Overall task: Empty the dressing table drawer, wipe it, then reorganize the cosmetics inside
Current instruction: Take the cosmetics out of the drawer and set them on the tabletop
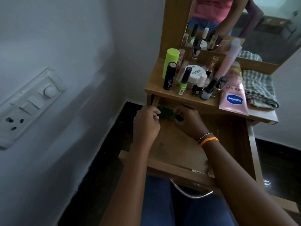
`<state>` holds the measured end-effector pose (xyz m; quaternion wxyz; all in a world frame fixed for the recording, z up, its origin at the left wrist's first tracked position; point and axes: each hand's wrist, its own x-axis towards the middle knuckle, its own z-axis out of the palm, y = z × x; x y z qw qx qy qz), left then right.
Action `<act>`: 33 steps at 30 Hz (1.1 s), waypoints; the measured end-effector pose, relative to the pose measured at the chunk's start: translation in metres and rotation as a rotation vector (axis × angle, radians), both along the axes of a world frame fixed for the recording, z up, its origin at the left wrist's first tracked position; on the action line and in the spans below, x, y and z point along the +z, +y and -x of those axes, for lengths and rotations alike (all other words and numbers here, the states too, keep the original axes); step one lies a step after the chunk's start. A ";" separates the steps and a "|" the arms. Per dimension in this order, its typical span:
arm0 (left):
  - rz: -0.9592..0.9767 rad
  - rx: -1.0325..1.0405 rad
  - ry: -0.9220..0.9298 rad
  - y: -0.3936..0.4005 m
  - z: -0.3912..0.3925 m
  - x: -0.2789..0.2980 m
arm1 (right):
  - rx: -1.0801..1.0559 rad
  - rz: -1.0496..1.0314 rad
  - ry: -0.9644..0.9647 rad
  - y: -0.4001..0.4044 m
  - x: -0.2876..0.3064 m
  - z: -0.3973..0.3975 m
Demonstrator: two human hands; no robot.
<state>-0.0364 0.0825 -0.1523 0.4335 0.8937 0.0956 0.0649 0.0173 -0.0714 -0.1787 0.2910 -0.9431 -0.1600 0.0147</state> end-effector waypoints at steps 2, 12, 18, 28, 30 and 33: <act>-0.082 -0.055 -0.033 -0.004 0.000 -0.003 | 0.011 -0.014 -0.022 0.001 0.003 0.002; 0.007 0.039 -0.084 0.000 -0.003 -0.001 | 0.222 0.113 -0.179 0.003 0.037 0.020; 0.158 0.191 -0.175 0.001 0.000 0.002 | 0.260 0.119 -0.277 0.007 0.092 0.031; 0.143 0.198 -0.162 0.001 0.003 0.003 | 0.118 0.071 -0.505 0.065 0.160 -0.015; 0.145 0.200 -0.171 0.001 0.004 0.003 | 0.079 0.160 -0.531 0.076 0.161 -0.029; 0.142 0.204 -0.170 0.001 0.003 0.002 | 0.047 0.337 -0.528 0.087 0.160 -0.042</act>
